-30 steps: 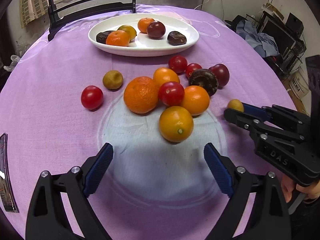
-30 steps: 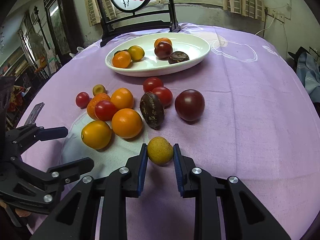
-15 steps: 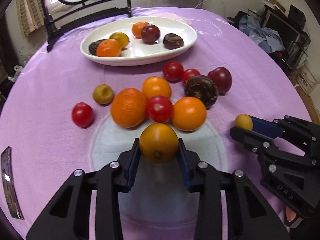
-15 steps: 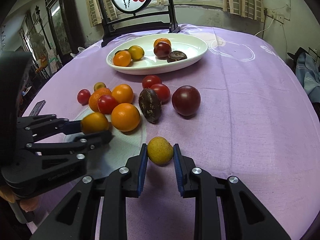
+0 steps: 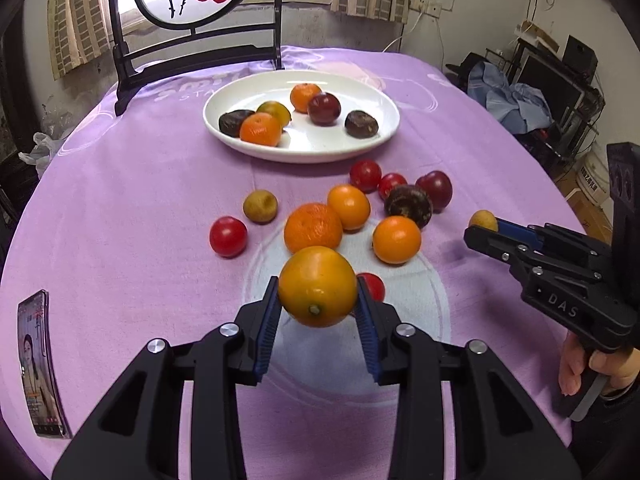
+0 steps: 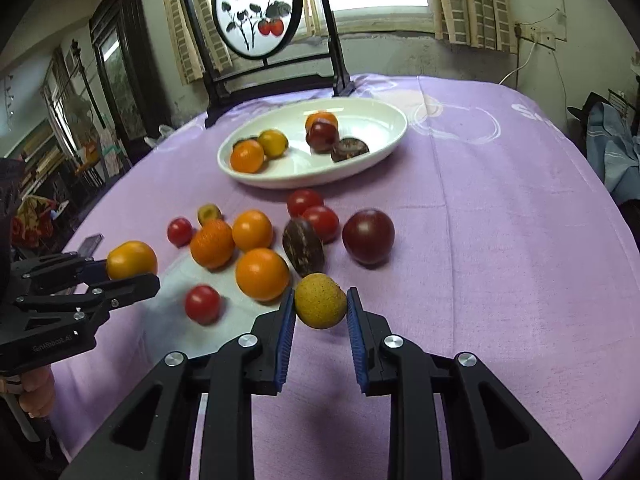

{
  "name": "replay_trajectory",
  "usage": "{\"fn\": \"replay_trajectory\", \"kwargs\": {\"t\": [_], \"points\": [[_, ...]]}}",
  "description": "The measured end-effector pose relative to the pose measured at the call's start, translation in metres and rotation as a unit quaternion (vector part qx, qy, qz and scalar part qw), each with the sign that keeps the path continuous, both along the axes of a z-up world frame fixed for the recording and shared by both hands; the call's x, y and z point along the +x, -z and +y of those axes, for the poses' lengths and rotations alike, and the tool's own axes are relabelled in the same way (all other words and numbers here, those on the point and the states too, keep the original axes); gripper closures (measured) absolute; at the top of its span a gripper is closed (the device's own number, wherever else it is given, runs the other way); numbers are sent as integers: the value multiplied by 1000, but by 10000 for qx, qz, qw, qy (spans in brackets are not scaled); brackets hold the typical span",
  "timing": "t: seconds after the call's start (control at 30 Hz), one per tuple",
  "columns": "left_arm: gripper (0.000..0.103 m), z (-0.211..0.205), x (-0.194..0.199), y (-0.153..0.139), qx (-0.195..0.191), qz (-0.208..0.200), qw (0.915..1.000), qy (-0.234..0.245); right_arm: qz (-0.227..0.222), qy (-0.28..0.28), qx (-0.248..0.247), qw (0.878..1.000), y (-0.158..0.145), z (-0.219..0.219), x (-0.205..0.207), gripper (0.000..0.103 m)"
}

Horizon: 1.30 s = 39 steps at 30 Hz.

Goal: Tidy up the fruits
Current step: 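Lower both held fruits onto the white plate and open both tools, then move both open tools back over the remaining fruit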

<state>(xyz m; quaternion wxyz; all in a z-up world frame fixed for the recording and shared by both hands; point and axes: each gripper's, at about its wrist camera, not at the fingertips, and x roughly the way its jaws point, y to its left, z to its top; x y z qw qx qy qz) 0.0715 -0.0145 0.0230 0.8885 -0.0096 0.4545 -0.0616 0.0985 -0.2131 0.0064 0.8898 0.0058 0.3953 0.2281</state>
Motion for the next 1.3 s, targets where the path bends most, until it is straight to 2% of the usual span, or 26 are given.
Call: {"fn": "replay_trajectory", "kwargs": {"t": [0.23,0.33,0.43,0.6,0.73,1.0,1.1,1.13,1.3], "points": [[68,9,30,-24,-104,-161,9997,151,-439,-173,-112,9988,-36,20,11,77],[68,12,54,-35,-96,-337,9993,130,-609,-203,-170,9978,-49,31,27,77],[68,13,86,-36,-214,-261,9994,84,-661,-229,-167,9974,-56,42,49,77],[68,6,134,-25,-164,-158,9997,51,-443,-130,-137,9988,-47,52,90,77],[67,4,167,-8,-256,94,9996,2,-264,-144,-361,9989,-31,60,113,77],[66,-2,204,12,-125,249,9996,-89,-12,-122,-599,9981,0,68,145,75],[42,-1,204,8,-335,201,9992,-109,-86,-30,-638,9979,2,66,141,54],[37,-1,202,5,-320,150,9993,-151,-126,-63,-623,9980,0,65,137,54],[33,-1,177,-14,-222,-57,9997,-80,-149,-88,-534,9984,-10,52,119,54]]}}
